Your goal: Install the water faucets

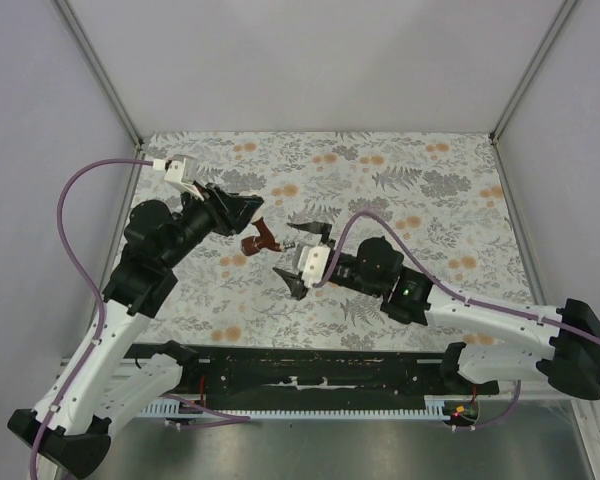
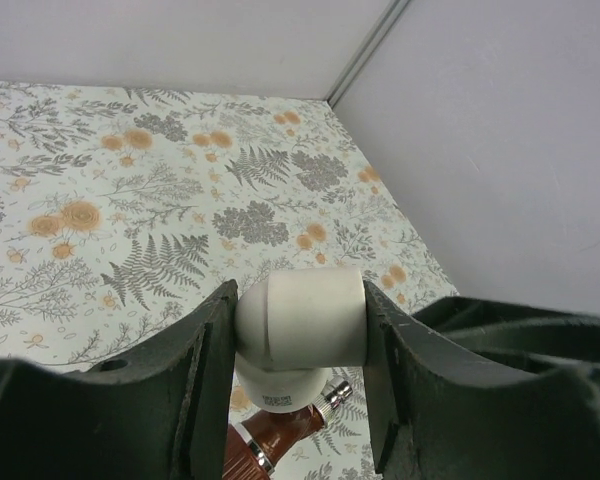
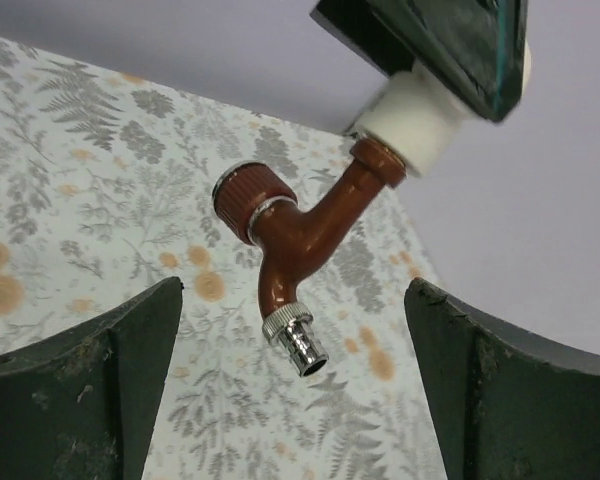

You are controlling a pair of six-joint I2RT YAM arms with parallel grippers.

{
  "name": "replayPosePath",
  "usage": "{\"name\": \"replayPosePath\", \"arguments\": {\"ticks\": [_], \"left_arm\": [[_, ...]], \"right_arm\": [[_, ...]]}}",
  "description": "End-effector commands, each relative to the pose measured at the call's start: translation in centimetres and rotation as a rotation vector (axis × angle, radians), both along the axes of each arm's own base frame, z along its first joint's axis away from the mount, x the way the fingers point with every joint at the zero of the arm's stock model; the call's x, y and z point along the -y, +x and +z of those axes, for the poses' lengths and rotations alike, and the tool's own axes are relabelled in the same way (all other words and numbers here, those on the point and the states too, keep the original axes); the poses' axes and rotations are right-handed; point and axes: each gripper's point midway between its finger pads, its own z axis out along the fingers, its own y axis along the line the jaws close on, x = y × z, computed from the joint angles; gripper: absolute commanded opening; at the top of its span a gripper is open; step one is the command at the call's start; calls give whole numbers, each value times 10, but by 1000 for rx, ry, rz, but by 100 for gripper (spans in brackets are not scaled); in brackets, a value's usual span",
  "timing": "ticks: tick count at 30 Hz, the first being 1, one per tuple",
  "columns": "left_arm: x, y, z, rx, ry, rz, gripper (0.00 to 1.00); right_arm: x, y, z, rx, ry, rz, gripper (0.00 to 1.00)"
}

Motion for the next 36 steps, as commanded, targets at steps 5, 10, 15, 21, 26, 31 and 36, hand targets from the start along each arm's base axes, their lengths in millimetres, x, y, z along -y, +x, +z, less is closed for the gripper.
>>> {"name": "replayPosePath", "arguments": {"ticks": [5, 10, 15, 21, 26, 31, 36], "left_arm": [[-3, 1, 29, 65, -22, 22, 2], [-4, 2, 29, 46, -32, 29, 2], [-4, 0, 31, 33, -48, 29, 2], [-1, -2, 28, 2, -74, 16, 2], [5, -6, 28, -17, -97, -20, 2], [6, -8, 29, -17, -101, -29, 2], [4, -7, 28, -9, -104, -19, 2]], "right_arm": [[-15, 3, 23, 531, -110, -255, 98], [-32, 1, 16, 712, -148, -351, 98], [-38, 11, 19, 775, -100, -472, 98], [-39, 19, 30, 734, 3, -551, 93], [-30, 28, 41, 671, 97, -591, 83], [-18, 32, 51, 544, 255, -540, 48], [-6, 34, 53, 372, 378, -454, 15]]}}
